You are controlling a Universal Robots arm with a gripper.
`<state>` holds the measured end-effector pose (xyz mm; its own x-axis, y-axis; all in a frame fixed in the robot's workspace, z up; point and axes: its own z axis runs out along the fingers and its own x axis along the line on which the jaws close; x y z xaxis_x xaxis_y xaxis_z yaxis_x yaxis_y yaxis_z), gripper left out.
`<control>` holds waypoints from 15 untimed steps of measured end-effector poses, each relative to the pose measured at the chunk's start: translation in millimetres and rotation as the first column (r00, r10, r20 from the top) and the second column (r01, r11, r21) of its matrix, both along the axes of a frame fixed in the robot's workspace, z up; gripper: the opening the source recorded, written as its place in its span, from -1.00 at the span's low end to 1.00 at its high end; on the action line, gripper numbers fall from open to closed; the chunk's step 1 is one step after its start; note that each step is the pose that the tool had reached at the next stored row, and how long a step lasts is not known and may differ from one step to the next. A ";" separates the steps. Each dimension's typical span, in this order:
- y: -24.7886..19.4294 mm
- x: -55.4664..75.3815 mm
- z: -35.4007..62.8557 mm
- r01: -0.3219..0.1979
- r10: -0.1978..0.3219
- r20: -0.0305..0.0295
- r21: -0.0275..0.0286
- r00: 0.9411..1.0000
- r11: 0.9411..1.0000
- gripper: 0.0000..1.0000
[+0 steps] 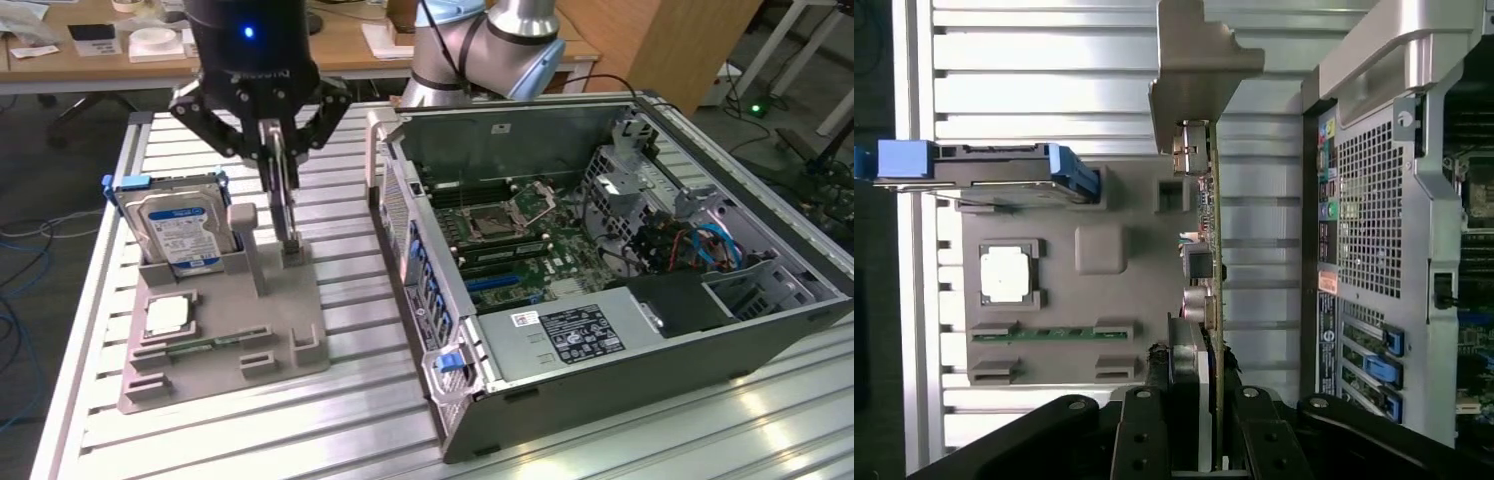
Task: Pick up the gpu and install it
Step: 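Pick up the gpu and move the gpu toward the slot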
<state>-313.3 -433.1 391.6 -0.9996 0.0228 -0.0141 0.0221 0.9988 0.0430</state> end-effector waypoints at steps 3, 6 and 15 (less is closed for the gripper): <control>0.0 0.0 10.8 0.000 0.000 0.000 0.000 1.000 1.000 -0.44; 0.0 0.0 20.0 0.000 0.000 0.000 0.000 1.000 1.000 -0.44; 0.0 0.9 26.0 0.000 0.000 0.000 0.000 1.000 1.000 -0.44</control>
<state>-312.4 -433.1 417.7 -0.9997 0.0225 -0.0139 0.0219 0.9988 0.0429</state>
